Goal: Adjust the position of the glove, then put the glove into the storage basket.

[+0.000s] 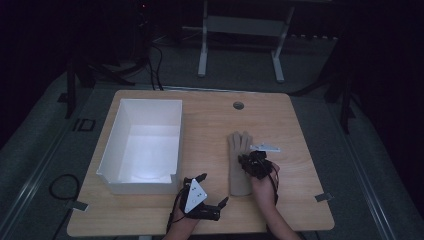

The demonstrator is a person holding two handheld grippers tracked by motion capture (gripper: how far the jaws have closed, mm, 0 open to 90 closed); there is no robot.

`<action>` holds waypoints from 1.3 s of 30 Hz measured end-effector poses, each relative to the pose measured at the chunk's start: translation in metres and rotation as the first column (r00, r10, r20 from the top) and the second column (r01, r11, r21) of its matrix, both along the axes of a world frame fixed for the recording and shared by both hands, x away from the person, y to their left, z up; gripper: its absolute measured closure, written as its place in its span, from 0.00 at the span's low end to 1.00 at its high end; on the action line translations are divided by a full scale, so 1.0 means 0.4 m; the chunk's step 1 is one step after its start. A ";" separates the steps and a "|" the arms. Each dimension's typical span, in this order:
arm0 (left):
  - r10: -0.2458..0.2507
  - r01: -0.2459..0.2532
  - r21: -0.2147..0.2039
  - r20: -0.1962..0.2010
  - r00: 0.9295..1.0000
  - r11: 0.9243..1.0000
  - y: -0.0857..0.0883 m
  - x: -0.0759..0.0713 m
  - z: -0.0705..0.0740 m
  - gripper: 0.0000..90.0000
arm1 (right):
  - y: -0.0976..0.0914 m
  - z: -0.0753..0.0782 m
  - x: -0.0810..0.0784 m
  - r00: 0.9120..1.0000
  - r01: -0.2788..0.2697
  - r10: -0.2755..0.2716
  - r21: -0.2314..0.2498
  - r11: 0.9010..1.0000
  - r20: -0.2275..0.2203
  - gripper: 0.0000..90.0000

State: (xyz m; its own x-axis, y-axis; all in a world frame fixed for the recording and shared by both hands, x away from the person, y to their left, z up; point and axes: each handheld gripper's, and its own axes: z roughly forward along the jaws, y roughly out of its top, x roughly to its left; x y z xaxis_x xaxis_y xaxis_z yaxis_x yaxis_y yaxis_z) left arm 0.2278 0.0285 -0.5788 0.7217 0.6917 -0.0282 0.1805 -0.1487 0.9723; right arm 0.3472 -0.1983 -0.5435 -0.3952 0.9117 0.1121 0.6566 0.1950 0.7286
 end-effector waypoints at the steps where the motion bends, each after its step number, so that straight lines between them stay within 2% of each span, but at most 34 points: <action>1: 0.001 -0.001 -0.004 -0.003 1.000 1.000 0.001 0.001 0.000 0.00 | 0.000 -0.002 0.001 1.000 -0.007 0.007 -0.001 1.000 -0.001 0.82; 3: 0.002 -0.002 -0.008 -0.006 1.000 1.000 0.002 0.002 0.000 0.00 | 0.001 -0.002 0.001 1.000 -0.014 0.014 0.002 1.000 -0.001 0.79; 4: 0.001 -0.001 -0.008 -0.006 1.000 1.000 0.002 0.002 0.000 0.00 | -0.002 0.004 -0.002 1.000 -0.025 0.025 0.016 1.000 0.006 0.69; 7: 0.000 0.000 -0.001 -0.004 1.000 1.000 0.000 0.001 0.000 0.00 | -0.010 0.021 -0.006 0.999 -0.044 0.044 0.016 0.999 0.022 0.54; 8: -0.001 0.001 -0.001 -0.004 1.000 1.000 0.000 0.001 0.000 0.00 | -0.014 0.028 -0.007 0.998 -0.060 0.059 0.019 0.998 0.030 0.51; 9: -0.003 0.003 0.000 -0.007 1.000 1.000 0.000 0.002 0.000 0.00 | -0.019 0.034 -0.008 0.996 -0.080 0.079 0.024 0.997 0.036 0.44; 13: -0.015 0.015 -0.009 -0.024 1.000 1.000 0.003 0.007 0.000 0.00 | -0.036 0.054 -0.012 0.989 -0.135 0.135 0.002 0.991 0.052 0.22; 14: -0.019 0.019 -0.010 -0.028 0.999 1.000 0.004 0.008 0.000 0.00 | -0.040 0.059 -0.014 0.988 -0.138 0.138 -0.013 0.990 0.064 0.19; 15: -0.024 0.024 -0.010 -0.031 0.999 1.000 0.004 0.009 0.001 0.00 | -0.045 0.064 -0.016 0.987 -0.140 0.141 -0.011 0.990 0.075 0.19; 16: -0.024 0.024 -0.010 -0.032 0.999 1.000 0.004 0.010 0.001 0.00 | -0.051 0.068 -0.017 0.984 -0.161 0.160 -0.001 0.987 0.081 0.14; 19: -0.032 0.032 -0.015 -0.042 0.999 0.999 0.002 0.012 0.001 0.00 | -0.069 0.076 -0.021 0.975 -0.193 0.193 -0.012 0.981 0.106 0.15; 22: -0.041 0.039 -0.027 -0.057 0.998 0.999 0.001 0.017 0.001 0.00 | -0.086 0.075 -0.019 0.957 -0.248 0.257 -0.074 0.966 0.139 0.16; 24: -0.045 0.043 -0.031 -0.067 0.997 0.999 0.002 0.020 0.001 0.00 | -0.099 0.073 -0.019 0.951 -0.260 0.271 -0.091 0.961 0.147 0.16; 26: -0.054 0.052 -0.026 -0.079 0.995 0.998 0.000 0.023 0.001 0.00 | -0.112 0.074 -0.017 0.954 -0.264 0.274 -0.090 0.960 0.118 0.17; 27: -0.054 0.052 -0.026 -0.079 0.995 0.998 0.000 0.023 0.001 0.00 | -0.112 0.074 -0.017 0.954 -0.264 0.274 -0.090 0.960 0.118 0.17; 28: -0.062 0.061 -0.005 -0.061 0.996 0.998 -0.005 0.026 0.002 0.00 | -0.118 0.075 -0.017 0.955 -0.269 0.277 -0.082 0.960 0.106 0.17; 30: -0.071 0.072 0.019 -0.062 0.996 0.997 -0.010 0.030 0.005 0.00 | -0.138 0.081 -0.016 0.961 -0.263 0.266 -0.058 0.963 0.068 0.14; 35: -0.090 0.092 0.038 -0.048 0.995 0.995 -0.018 0.034 0.019 0.00 | -0.164 0.101 -0.017 0.966 -0.243 0.243 -0.009 0.970 0.090 0.13; 37: -0.096 0.098 0.050 -0.052 0.994 0.994 -0.023 0.038 0.026 0.00 | -0.171 0.106 -0.015 0.963 -0.257 0.253 0.031 0.966 0.090 0.13; 39: -0.096 0.098 0.050 -0.052 0.994 0.994 -0.023 0.038 0.026 0.00 | -0.172 0.108 -0.014 0.963 -0.253 0.249 0.036 0.967 0.100 0.13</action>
